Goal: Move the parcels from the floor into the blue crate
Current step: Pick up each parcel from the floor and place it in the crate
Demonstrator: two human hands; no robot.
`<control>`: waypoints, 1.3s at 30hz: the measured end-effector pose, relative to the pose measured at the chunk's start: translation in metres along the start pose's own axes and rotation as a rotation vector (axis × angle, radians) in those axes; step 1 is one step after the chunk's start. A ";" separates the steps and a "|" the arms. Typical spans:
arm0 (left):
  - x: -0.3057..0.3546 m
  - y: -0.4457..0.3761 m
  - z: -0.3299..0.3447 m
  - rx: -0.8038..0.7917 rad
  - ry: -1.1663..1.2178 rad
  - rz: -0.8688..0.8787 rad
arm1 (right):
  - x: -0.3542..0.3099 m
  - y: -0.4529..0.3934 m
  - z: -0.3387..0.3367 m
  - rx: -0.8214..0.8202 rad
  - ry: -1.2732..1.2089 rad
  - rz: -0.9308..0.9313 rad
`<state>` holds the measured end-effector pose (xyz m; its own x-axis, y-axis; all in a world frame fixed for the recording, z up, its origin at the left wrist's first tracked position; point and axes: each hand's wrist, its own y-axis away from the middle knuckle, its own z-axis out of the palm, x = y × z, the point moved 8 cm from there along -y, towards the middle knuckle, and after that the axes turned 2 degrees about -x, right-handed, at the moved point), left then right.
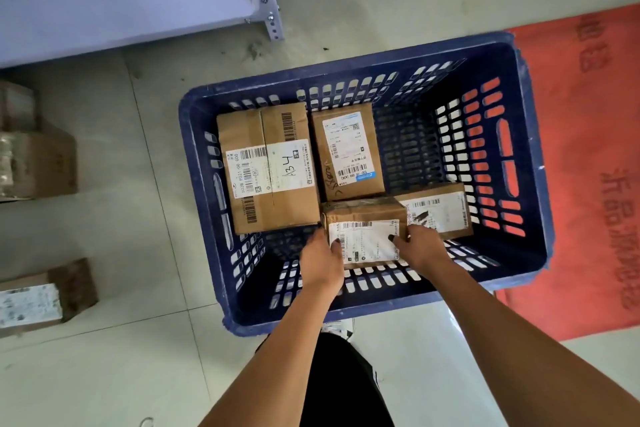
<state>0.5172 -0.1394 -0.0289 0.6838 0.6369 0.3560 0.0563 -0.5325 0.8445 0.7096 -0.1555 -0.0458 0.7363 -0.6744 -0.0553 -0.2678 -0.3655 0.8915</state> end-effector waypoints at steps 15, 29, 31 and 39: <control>-0.033 -0.049 0.041 -0.120 0.249 -0.251 | -0.012 -0.034 -0.004 0.177 0.084 0.038; -0.033 -0.006 0.004 -0.112 0.444 -0.281 | -0.022 0.022 0.003 0.069 -0.103 0.066; -0.029 0.017 -0.014 -0.130 0.449 -0.278 | -0.038 0.050 0.003 0.016 -0.232 0.027; -0.013 0.115 -0.129 -0.049 0.570 -0.171 | -0.142 0.186 0.003 -0.128 -0.509 -0.176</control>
<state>0.4208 -0.1369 0.1148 0.1687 0.9173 0.3607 0.0883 -0.3785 0.9214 0.5538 -0.1296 0.1268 0.3612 -0.8466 -0.3910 -0.0667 -0.4416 0.8947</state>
